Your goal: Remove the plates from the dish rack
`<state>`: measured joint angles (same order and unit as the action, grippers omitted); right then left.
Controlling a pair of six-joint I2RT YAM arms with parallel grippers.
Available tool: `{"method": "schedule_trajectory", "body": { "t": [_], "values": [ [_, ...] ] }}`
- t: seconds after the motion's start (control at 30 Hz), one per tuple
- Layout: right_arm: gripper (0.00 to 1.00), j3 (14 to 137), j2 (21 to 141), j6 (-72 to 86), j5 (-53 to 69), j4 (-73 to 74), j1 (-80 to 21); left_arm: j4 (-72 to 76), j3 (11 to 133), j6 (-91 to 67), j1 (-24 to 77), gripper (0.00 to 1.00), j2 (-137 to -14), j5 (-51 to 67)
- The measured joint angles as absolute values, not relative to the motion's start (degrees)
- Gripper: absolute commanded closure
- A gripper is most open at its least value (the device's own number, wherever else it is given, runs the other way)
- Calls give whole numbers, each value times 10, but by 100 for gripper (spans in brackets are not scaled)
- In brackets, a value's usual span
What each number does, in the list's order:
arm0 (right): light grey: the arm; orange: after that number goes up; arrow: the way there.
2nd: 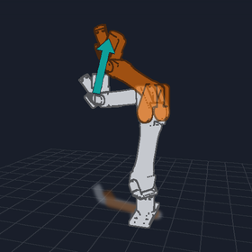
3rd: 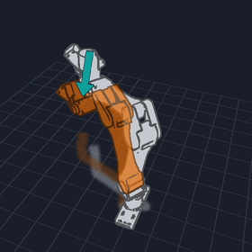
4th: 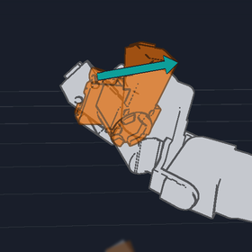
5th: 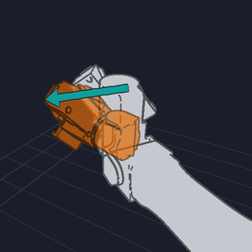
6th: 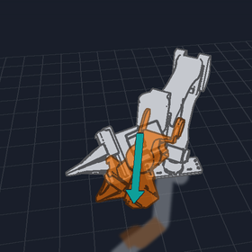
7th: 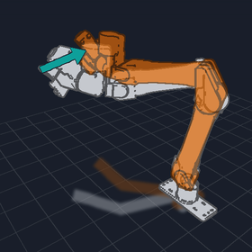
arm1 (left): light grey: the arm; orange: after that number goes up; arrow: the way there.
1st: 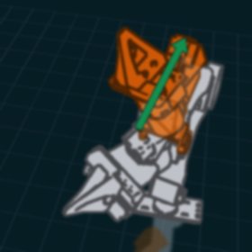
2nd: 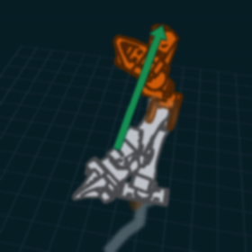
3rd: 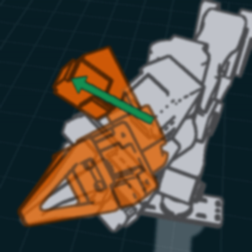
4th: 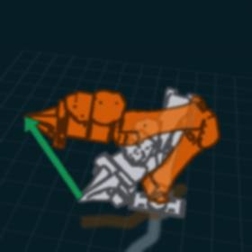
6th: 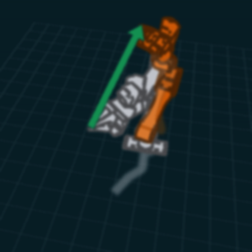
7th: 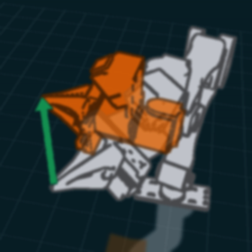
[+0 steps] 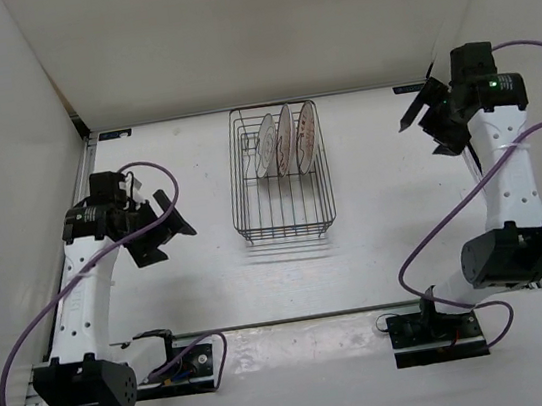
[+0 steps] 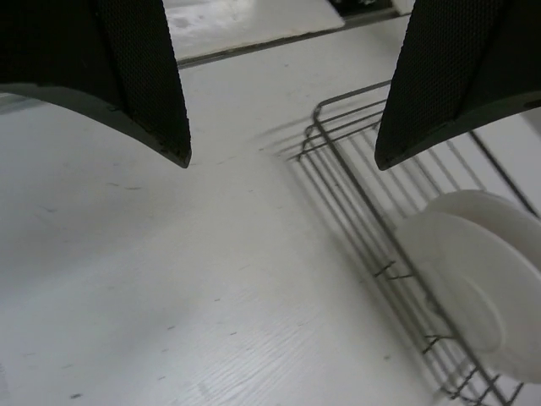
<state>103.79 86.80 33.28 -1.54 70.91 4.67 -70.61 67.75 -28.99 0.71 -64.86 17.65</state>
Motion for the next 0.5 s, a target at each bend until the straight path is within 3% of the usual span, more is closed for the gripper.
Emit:
{"method": "schedule_trajectory", "body": {
  "t": [0.1,0.2,0.23,0.27,0.3,0.37,0.5],
  "values": [
    [10,1010,875,359,44,660,17,-719,669,-281,7,0,-622,176],
    [10,1263,1051,339,49,688,-115,-736,666,-266,17,0,-595,164],
    [10,1364,1120,338,50,658,-175,-739,666,-259,24,0,-587,153],
    [10,1386,1160,336,55,591,-228,-742,666,-253,30,0,-580,145],
    [10,1349,1172,336,62,534,-279,-746,666,-247,35,0,-574,136],
    [10,1292,1179,326,68,567,-366,-753,666,-231,46,0,-563,118],
    [10,1375,1218,308,58,657,-408,-764,666,-213,60,0,-543,84]
  ]
}}
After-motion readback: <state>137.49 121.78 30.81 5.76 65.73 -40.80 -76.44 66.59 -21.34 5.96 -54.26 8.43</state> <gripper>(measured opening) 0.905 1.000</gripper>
